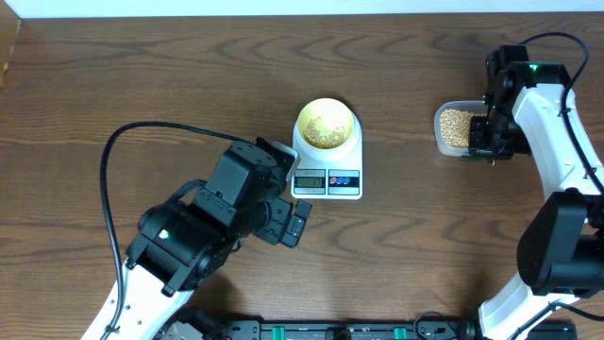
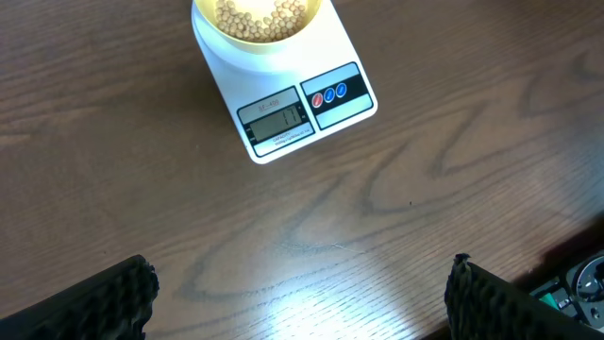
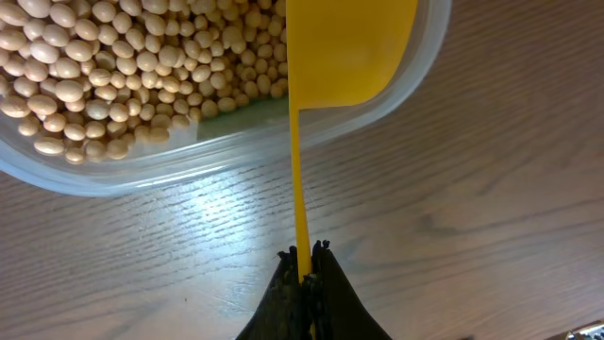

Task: Scoop item into bowl and weigh 50g on scale

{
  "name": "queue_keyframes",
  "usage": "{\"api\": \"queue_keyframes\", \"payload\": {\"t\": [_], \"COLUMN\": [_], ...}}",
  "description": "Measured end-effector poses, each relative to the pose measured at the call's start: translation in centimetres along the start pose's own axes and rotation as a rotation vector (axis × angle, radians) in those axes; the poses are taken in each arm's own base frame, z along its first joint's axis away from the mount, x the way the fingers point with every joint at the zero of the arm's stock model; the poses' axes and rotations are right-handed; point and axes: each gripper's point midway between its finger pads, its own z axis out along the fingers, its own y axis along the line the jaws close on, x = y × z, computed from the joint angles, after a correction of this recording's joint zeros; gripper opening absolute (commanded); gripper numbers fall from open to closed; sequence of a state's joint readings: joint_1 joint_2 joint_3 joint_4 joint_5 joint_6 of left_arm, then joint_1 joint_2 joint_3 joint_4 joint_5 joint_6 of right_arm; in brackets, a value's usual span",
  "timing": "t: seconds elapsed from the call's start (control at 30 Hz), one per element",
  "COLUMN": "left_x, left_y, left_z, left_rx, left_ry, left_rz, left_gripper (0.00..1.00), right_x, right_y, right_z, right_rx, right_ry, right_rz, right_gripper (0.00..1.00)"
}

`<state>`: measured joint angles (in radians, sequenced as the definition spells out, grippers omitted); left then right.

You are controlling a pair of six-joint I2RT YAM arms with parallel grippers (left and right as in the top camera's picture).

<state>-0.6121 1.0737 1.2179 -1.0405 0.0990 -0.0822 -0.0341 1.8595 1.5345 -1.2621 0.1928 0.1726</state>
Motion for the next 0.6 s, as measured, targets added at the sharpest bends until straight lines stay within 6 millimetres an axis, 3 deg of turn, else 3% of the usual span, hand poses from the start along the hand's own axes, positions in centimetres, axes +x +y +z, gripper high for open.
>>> {"api": "queue_keyframes", "payload": {"t": [0.6], "left_x": [0.0], "left_y": [0.0], "left_z": [0.0], "left_rx": [0.000], "left_ry": [0.000], "left_rz": [0.000], "left_gripper": [1.00], "right_x": [0.2], "right_y": [2.4], "right_z": [0.8], "right_rx": [-0.130], "right_ry": [0.010], "right_rz": [-0.004], "right_gripper": [0.01]}}
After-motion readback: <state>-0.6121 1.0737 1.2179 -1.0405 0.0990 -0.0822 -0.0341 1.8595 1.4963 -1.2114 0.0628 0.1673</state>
